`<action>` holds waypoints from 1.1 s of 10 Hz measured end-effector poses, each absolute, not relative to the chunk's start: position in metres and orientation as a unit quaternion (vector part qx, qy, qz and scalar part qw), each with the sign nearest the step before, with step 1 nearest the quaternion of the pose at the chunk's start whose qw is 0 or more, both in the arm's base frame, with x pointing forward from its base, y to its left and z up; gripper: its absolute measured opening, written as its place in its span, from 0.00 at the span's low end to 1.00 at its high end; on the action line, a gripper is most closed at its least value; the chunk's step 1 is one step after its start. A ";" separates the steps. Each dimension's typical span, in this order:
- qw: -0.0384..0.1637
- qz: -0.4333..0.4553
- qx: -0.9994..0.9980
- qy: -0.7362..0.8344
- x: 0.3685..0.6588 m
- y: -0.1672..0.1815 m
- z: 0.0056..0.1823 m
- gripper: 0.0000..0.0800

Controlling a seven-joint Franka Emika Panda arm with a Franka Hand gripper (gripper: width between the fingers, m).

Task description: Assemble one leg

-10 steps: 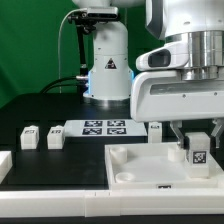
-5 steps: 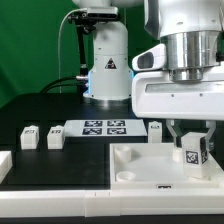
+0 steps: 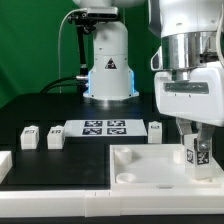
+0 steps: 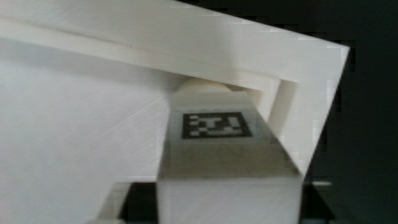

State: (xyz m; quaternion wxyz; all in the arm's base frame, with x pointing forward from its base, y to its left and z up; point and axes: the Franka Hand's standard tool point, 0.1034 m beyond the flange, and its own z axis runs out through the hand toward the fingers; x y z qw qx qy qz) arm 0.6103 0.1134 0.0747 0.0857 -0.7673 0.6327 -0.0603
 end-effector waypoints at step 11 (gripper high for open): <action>0.031 -0.087 -0.981 0.168 0.611 0.120 0.074 0.81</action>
Offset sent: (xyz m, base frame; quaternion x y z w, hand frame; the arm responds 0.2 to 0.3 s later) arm 0.0000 0.0000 0.0000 0.0000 0.0000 0.0000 1.0000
